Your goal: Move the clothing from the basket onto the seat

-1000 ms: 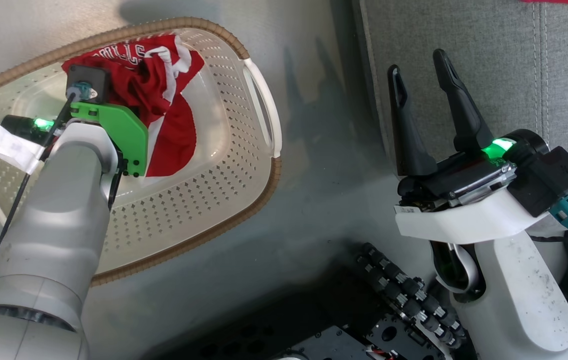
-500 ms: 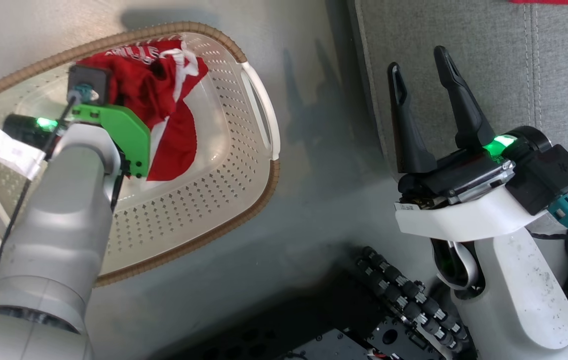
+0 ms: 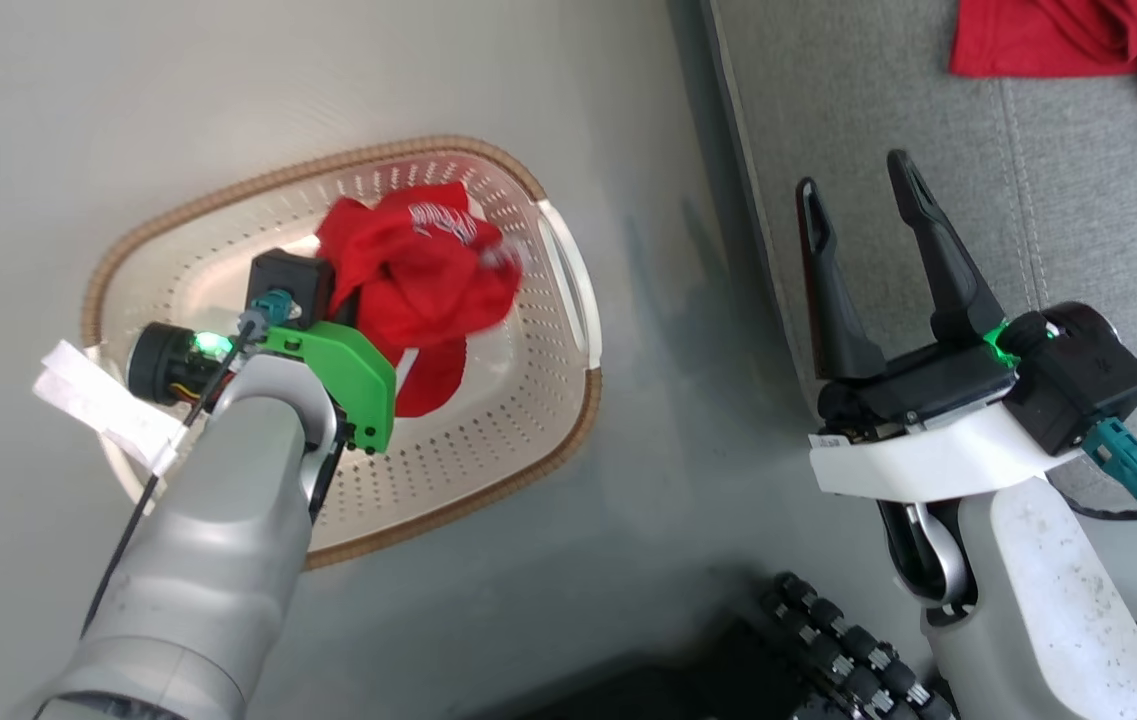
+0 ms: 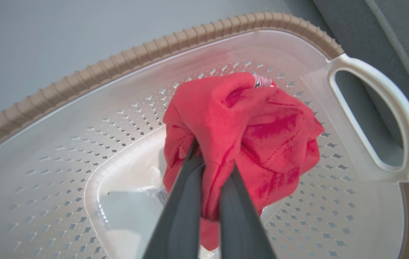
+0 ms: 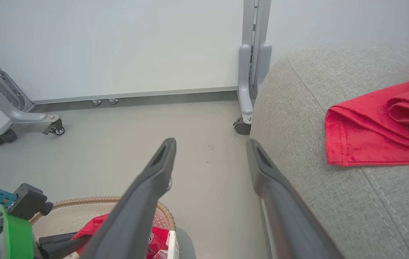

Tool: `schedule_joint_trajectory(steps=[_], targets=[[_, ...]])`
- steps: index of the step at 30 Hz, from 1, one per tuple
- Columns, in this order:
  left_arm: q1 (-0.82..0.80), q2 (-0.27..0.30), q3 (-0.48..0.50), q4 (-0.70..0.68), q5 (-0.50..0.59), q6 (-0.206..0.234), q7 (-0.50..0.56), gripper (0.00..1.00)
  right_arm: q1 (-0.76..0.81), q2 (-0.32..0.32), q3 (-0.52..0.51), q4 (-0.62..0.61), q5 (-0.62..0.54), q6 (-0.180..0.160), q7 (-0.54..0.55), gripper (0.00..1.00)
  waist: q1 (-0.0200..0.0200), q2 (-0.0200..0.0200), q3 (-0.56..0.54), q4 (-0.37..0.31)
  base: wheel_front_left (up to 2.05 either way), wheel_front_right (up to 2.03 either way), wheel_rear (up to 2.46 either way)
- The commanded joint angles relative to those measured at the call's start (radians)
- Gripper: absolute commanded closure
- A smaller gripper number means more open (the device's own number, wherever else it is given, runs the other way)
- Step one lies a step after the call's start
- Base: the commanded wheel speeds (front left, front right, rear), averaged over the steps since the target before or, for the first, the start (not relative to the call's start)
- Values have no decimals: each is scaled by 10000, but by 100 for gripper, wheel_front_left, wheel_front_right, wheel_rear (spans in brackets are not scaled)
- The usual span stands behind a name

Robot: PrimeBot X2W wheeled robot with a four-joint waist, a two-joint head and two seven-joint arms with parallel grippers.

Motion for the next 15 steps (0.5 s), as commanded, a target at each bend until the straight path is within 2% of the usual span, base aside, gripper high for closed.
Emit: schedule_joint_trajectory(steps=[1, 15], targets=[[304, -60, 0, -213, -74, -36, -90, 100, 242, -76, -72, 94, -53, 1, -25, 0, 1, -1, -1250, 706, 0, 0, 0], [2931, 231, 668, -4092, 34, 94, -83, 100, 1650, -141, -673, -33, -108, 1, 619, 0, 1, -1, -3780, 1501, 0, 0, 0]])
